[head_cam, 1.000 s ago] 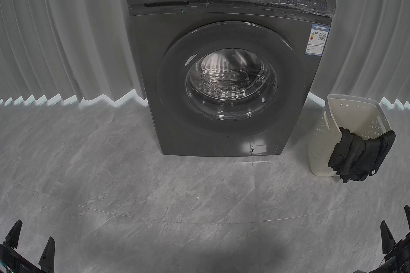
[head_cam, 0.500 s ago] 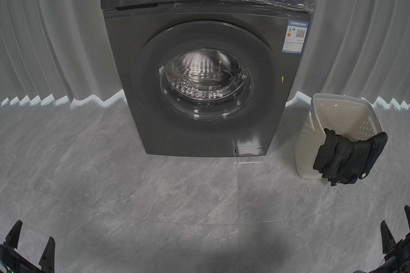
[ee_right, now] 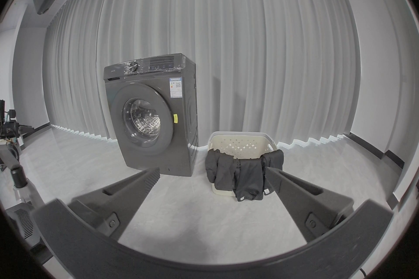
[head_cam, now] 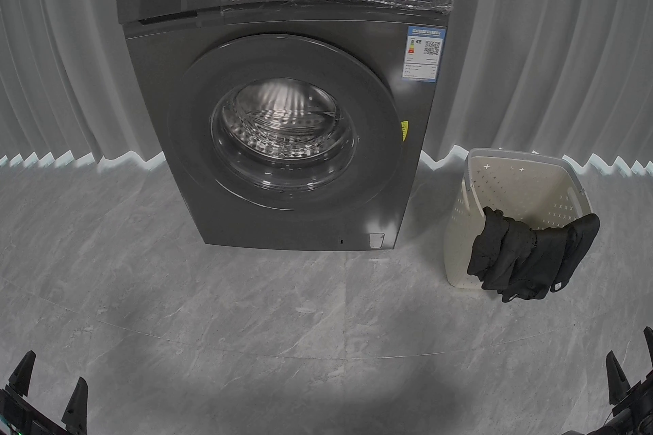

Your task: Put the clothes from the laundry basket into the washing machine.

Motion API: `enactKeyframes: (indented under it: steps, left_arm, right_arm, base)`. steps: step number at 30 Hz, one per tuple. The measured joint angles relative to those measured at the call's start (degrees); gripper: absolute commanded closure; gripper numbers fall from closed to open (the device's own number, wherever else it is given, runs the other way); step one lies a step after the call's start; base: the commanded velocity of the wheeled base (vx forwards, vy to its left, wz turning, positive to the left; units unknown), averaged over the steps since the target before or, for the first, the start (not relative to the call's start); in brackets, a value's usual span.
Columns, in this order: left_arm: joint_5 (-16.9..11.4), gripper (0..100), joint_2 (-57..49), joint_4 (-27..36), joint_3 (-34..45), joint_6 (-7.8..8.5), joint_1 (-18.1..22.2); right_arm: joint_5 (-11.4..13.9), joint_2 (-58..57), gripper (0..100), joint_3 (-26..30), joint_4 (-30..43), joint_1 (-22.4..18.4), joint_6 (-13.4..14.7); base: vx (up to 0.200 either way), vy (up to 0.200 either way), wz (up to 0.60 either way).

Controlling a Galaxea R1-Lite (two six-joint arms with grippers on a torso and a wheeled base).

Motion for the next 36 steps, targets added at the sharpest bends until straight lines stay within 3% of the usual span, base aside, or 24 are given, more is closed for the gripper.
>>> enactKeyframes:
  steps: [36]
  left_arm:
    - [0.06, 0, 0.0, -0.02, 0.0, 0.11, 0.07]
  right_arm:
    - [0.0, 0.0, 0, 0.0, 0.0, 0.04, 0.07]
  base:
    - [0.0, -0.2, 0.0]
